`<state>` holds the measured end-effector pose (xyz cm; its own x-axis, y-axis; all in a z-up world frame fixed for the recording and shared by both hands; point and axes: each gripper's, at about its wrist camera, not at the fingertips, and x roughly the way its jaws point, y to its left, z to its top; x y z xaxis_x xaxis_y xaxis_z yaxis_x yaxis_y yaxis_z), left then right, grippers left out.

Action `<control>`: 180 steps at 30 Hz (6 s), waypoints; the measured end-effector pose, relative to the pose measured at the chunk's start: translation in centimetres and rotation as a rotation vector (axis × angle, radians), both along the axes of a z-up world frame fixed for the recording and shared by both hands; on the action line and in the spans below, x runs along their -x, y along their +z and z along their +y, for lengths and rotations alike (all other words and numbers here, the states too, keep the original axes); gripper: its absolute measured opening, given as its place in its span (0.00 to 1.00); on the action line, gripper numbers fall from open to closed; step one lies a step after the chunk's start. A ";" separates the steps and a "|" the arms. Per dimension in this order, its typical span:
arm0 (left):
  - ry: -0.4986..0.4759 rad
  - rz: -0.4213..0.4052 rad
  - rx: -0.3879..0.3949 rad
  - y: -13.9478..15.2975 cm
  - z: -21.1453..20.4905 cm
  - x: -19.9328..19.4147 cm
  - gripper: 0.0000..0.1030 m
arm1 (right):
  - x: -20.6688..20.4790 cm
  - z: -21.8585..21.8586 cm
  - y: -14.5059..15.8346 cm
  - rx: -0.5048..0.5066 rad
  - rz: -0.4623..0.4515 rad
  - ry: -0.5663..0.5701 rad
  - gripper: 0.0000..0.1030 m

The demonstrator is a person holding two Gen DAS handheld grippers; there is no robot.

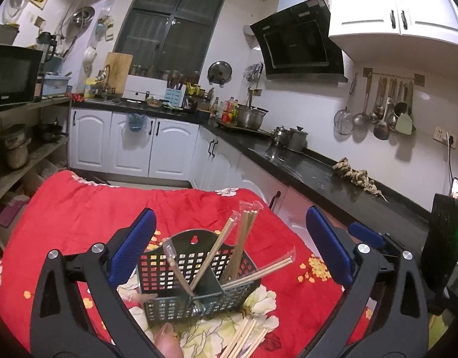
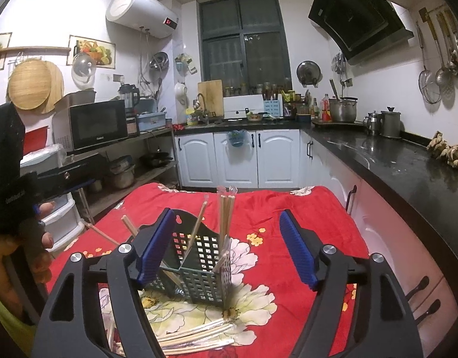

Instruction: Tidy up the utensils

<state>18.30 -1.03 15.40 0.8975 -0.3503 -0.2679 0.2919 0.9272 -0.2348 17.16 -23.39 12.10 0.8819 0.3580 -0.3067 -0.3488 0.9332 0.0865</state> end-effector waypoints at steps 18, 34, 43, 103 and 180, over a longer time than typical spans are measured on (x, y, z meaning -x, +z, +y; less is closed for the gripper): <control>-0.043 0.082 -0.007 -3.8 0.0 3.5 0.90 | 2.2 -1.9 -2.2 0.033 0.045 -0.033 0.70; -0.059 0.248 -0.046 -10.0 -0.5 3.8 0.90 | 2.7 -1.8 -5.8 0.058 0.135 -0.018 0.70; -0.052 0.325 -0.062 -12.5 -0.2 3.9 0.90 | 2.5 -1.2 -7.5 0.084 0.184 0.000 0.70; 0.088 0.610 0.045 -21.4 8.6 3.8 0.04 | -6.3 6.3 -18.0 0.063 0.596 0.242 0.01; -0.287 0.048 0.133 3.1 -3.5 1.4 0.00 | 3.7 0.2 3.5 -0.076 -0.024 0.188 0.01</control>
<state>16.86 -4.55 18.51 0.7444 -0.6221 -0.2426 0.5226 0.7690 -0.3682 13.42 -23.22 15.58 0.8038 0.5388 -0.2522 -0.5194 0.8423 0.1441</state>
